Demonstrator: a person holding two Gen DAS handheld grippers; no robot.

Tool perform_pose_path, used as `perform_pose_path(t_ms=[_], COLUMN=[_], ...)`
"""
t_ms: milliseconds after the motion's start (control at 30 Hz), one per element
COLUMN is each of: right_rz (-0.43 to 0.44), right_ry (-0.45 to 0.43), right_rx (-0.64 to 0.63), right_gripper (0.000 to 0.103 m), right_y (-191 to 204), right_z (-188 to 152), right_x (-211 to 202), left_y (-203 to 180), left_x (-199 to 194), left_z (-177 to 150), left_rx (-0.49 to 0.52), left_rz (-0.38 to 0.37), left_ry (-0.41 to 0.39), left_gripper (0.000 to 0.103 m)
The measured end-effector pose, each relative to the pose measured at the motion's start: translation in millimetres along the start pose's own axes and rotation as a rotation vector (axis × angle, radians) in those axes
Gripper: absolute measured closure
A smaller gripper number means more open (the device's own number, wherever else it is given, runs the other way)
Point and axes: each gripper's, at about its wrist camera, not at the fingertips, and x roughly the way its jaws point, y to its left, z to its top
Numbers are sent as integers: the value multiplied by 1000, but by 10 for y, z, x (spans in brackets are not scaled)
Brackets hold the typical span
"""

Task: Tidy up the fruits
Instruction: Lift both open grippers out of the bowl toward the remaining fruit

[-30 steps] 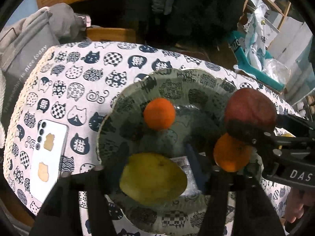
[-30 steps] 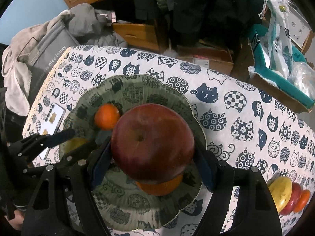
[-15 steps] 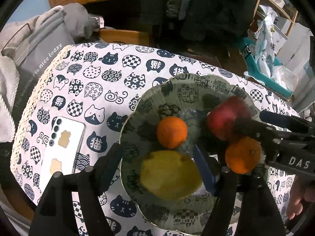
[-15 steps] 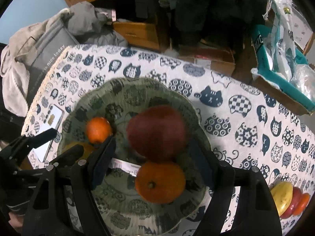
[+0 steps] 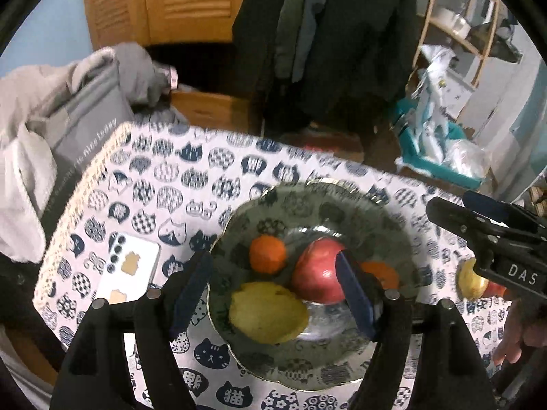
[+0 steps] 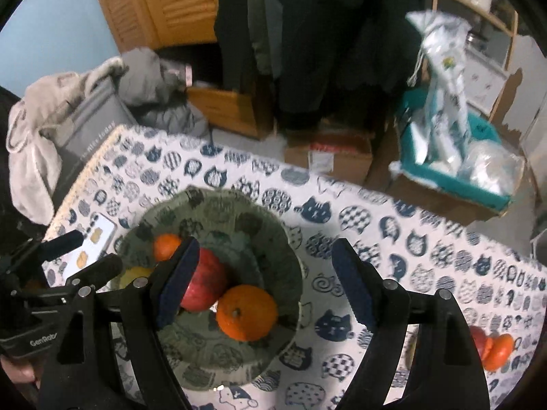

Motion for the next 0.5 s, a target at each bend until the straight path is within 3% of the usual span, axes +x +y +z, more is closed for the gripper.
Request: perform_pose_path(t_ms=[233, 367, 500], right_rz=[-5, -50, -87], right_ry=[-137, -215, -272], right_rx=[26, 14, 5], right_gripper=[20, 20, 20], right_y=[-82, -116, -164], right_z=[21, -19, -81], right_x=[-641, -980, -1302], left_y=[-219, -285, -351], left_x=[-465, -712, -953], left_z=[86, 98, 113], left_rx=[54, 53, 62], left_rz=[-12, -43, -65], left_ry=[-129, -173, -214], left_gripper=[22, 15, 15])
